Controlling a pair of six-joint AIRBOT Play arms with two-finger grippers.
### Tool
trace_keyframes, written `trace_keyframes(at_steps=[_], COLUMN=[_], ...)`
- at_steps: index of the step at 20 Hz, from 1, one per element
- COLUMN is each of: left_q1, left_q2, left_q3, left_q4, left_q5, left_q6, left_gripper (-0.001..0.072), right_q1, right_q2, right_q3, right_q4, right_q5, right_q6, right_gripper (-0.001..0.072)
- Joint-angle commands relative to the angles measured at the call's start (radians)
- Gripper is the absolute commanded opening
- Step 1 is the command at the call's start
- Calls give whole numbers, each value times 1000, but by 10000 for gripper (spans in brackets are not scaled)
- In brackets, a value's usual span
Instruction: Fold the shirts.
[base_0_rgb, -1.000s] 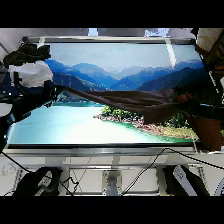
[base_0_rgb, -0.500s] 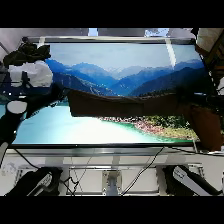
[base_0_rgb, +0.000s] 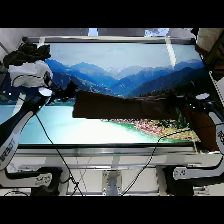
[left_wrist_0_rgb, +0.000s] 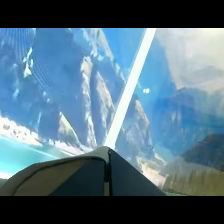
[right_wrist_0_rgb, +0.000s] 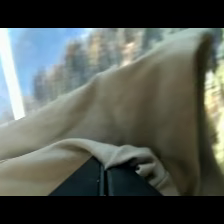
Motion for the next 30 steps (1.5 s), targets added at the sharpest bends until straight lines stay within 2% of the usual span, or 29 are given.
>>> trace_keyframes(at_steps=[1,2,3,4,6,8,9,10,11,12,13,16,19,26,30], left_q1=[-2,-1,-1,-1,-2,-7,-21,-47,-82,-129,-180,-322,-398,-495,-494], left_q2=[-95,-95,-95,-93,-83,-68,-68,-68,-68,-68,-71,-112,-212,-427,-454], left_q3=[60,71,94,124,200,280,321,351,369,372,372,374,381,533,603], left_q4=[5,6,5,2,-10,-26,-40,-54,-54,-53,-45,-35,-25,83,113], left_q5=[-7,-5,0,3,-9,-72,-132,-192,-233,-246,-238,-182,-169,-194,-219], left_q6=[11,17,27,26,30,57,59,60,60,60,59,53,12,-122,-136], left_gripper=[20,136,417,517,517,513,484,399,252,75,11,10,8,8,8], right_q1=[5,4,3,3,2,2,2,-5,-18,-35,-55,-126,-203,-283,-286], right_q2=[-77,-75,-75,-74,-62,-35,-22,-15,-15,-16,-19,-39,-51,-218,-288], right_q3=[70,99,140,182,280,366,400,424,435,431,420,368,299,274,274], right_q4=[-11,-11,-12,-20,-55,-145,-228,-306,-358,-381,-389,-388,-320,-19,56], right_q5=[-37,-21,9,40,101,140,149,175,217,266,322,417,428,542,537], right_q6=[-17,-35,-46,-47,-47,-37,4,47,80,87,85,80,48,-78,-130], right_gripper=[58,218,409,410,410,410,411,413,434,450,450,458,476,483,484])
